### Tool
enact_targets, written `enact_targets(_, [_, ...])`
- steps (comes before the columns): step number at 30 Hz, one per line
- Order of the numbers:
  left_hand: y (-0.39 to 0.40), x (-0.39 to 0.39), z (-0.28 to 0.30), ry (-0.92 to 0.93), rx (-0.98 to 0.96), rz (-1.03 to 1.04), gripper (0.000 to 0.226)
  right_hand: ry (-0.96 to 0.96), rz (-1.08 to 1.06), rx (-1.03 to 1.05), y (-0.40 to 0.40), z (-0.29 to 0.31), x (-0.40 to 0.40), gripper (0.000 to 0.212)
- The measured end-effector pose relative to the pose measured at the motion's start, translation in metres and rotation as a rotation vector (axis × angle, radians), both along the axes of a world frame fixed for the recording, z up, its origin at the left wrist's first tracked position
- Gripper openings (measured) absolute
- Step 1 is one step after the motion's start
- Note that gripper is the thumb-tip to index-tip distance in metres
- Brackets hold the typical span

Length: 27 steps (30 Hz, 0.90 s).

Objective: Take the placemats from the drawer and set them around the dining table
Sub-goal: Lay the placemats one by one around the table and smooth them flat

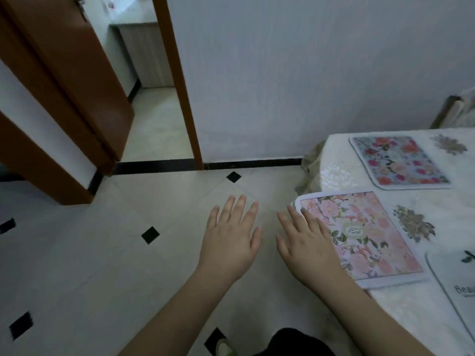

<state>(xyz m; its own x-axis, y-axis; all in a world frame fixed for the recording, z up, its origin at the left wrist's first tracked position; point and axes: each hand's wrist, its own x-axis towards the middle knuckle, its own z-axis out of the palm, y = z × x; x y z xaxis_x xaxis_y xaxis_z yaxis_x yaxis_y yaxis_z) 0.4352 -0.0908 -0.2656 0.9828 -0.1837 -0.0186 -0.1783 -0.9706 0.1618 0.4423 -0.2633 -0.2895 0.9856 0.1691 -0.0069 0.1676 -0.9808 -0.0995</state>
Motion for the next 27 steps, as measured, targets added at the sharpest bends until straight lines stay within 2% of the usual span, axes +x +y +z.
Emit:
enact_targets(8, [-0.040, 0.083, -0.020, -0.029, 0.011, -0.223, 0.059, 0.006, -0.248, -0.002, -0.047, -0.013, 0.026, 0.056])
enact_targets(15, [-0.107, 0.162, -0.030, -0.060, 0.045, -0.445, 0.058, 0.019, -0.443, 0.033, -0.100, -0.032, 0.059, 0.055])
enact_targets(19, [-0.135, 0.186, -0.036, -0.069, 0.064, -0.549, 0.053, 0.007, -0.512, 0.045, -0.122, -0.031, 0.073, 0.056])
enact_targets(27, [-0.189, 0.227, -0.049, -0.057, 0.032, -0.786, 0.058, -0.007, -0.649, 0.012, -0.160, -0.041, 0.083, 0.057])
